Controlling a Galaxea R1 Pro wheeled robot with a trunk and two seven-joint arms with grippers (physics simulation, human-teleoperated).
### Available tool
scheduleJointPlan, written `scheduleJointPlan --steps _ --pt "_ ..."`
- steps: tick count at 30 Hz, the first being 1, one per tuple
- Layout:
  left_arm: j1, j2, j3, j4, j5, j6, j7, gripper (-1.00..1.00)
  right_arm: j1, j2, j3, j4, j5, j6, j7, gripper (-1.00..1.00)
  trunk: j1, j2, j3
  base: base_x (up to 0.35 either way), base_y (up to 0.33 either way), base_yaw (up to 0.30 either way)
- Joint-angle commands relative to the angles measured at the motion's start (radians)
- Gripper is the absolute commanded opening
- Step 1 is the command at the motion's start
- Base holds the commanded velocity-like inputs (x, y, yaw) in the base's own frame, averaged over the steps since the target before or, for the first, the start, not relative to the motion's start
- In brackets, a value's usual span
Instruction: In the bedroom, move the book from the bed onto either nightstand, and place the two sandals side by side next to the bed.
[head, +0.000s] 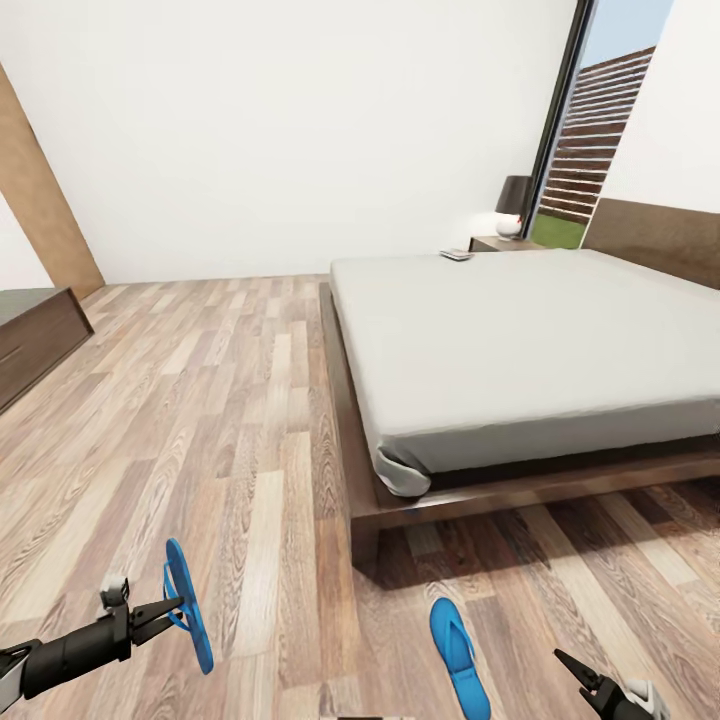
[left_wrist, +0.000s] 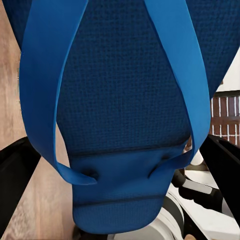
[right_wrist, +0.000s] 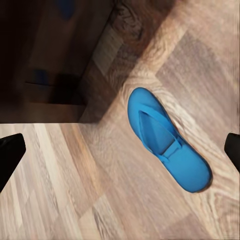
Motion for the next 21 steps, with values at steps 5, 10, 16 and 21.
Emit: scheduleJointPlan --steps 5,10,16,21 --pt "-0.001 0.000 -0.006 0.000 0.006 0.011 -0.004 -1.00 -0.001 0.000 0.007 0.003 -0.011 0.009 0.004 1.00 0.000 0.000 -0.001 0.000 -0.155 0.007" --pt "-0.001 0.001 -0.006 0.000 0.006 0.011 -0.004 -1.00 -0.001 0.000 0.007 0.003 -0.012 0.009 0.002 1.00 0.000 0.000 -0.003 0.000 -0.156 0.064" --pt "-0.001 0.001 -0.006 0.000 0.006 0.011 -0.004 -1.00 -0.001 0.001 0.007 0.003 -0.013 0.009 0.000 1.00 0.000 0.000 -0.006 0.000 -0.156 0.115" --pt "-0.001 0.001 -0.003 0.000 0.006 0.011 -0.004 -1.00 -0.001 0.001 0.007 0.003 -0.014 0.008 0.000 1.00 0.000 0.000 -0.008 0.000 -0.151 0.158"
